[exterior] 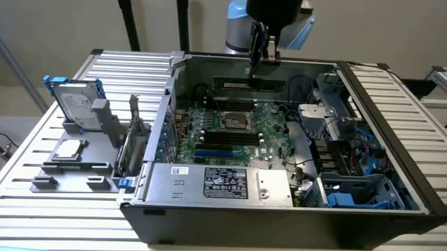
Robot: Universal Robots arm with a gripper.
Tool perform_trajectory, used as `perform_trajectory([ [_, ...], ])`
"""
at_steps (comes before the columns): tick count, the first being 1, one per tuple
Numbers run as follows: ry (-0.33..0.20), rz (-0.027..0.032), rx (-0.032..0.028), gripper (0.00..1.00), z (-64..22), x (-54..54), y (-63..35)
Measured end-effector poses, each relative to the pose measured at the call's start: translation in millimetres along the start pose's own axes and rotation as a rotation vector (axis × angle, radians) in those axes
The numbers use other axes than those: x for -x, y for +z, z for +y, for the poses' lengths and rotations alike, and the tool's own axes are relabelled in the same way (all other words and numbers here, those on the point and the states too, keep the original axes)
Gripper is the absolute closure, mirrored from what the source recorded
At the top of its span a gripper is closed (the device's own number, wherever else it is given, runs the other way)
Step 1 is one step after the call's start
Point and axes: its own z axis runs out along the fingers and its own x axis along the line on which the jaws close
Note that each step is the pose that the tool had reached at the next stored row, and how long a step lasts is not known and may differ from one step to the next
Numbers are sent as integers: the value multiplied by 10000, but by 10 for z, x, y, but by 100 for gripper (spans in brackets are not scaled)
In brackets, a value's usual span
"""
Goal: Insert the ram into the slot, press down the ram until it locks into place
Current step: 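Insert the ram into the slot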
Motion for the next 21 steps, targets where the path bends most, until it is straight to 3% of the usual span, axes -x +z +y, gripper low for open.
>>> perform_trajectory([
  [14, 0, 1, 1, 86, 0, 0, 1],
  [17, 6, 0, -39, 86, 50, 25, 44],
  [21, 16, 1, -42, 86, 107, 82, 121],
])
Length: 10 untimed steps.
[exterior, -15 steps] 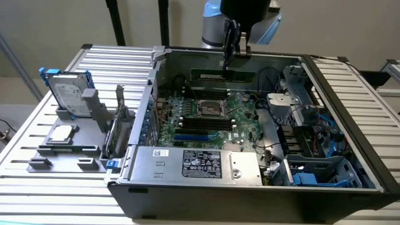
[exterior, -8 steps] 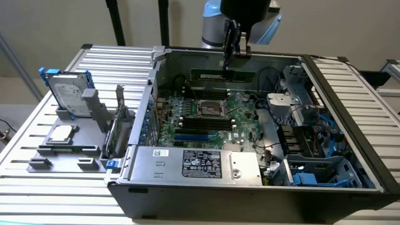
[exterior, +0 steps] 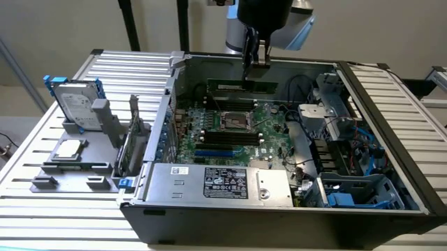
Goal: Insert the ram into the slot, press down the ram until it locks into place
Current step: 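Insert the ram into the slot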
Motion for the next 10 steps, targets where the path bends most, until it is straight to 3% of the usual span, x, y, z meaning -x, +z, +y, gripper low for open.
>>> perform_trajectory([
  [10, 0, 0, 0, 86, -4, 17, 181],
])
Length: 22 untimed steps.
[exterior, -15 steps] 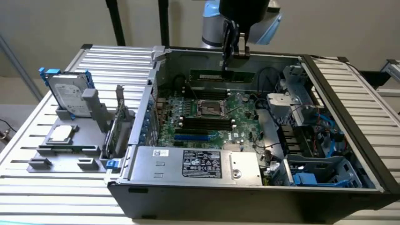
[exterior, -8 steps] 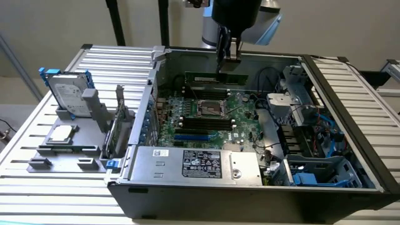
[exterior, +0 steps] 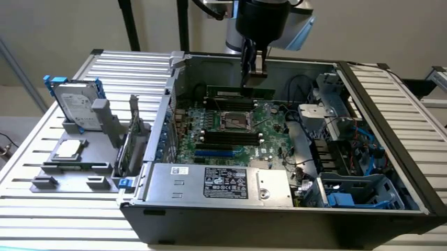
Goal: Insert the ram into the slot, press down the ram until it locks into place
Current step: 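Insert the ram into the slot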
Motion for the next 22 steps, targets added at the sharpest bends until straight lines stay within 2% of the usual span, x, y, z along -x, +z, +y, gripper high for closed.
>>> perform_trajectory([
  [22, 0, 0, 0, 86, -14, 20, 402],
])
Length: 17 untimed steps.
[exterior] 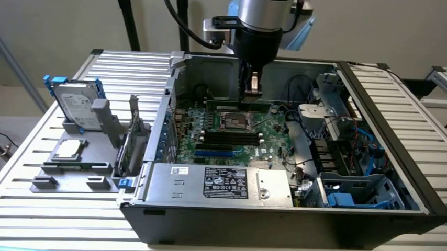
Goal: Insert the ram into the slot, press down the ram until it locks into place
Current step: 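Insert the ram into the slot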
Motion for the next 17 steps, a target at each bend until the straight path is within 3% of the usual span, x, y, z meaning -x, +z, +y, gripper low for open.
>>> perform_trajectory([
  [17, -1, 1, 1, 86, -12, 51, 309],
])
